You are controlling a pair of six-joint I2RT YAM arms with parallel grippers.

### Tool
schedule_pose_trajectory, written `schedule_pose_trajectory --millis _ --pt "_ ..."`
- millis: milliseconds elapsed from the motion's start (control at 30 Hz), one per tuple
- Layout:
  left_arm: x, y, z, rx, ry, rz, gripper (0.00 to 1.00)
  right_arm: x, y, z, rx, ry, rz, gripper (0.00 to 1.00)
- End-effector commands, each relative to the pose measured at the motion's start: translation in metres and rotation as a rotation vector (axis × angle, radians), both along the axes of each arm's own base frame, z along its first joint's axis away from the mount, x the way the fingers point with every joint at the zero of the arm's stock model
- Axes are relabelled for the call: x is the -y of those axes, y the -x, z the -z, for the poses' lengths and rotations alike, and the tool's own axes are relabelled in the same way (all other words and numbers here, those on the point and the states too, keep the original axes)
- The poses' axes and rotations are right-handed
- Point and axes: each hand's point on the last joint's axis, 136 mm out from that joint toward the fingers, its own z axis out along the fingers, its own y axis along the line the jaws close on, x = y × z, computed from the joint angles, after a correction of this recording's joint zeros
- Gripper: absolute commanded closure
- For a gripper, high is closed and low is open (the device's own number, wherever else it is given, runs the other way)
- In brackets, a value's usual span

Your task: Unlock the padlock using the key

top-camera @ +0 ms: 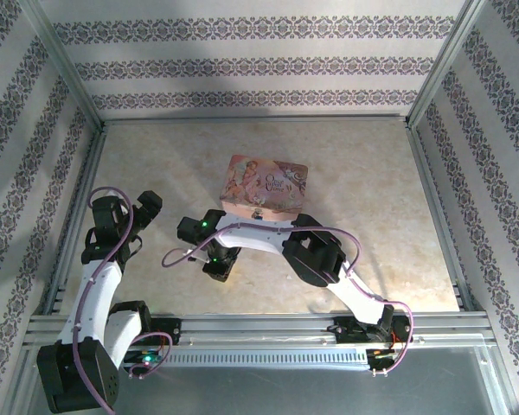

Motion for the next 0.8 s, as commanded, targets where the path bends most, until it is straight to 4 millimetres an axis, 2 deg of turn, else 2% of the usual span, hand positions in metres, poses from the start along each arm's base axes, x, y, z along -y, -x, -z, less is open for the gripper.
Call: schedule_pose_trajectory --millis 0,400,533,767 --pt "-0.003 0.005 0.003 -0.01 0.001 -0.011 0.01 0.001 -0.003 0.01 -0.024 0.012 0.03 0.75" --pt "-0.004 0.006 0.001 -0.01 -0.011 -0.013 0.01 0.012 -0.002 0.02 -0.056 0.016 0.099 0.93" --pt "-0.004 0.007 -0.001 -0.01 -0.014 -0.013 0.01 0.013 -0.007 0.014 -0.059 -0.028 0.159 1.0" --pt "0.0 0.008 -0.005 -0.004 -0.003 0.004 0.01 0.009 -0.018 -0.006 -0.074 -0.171 0.301 1.0"
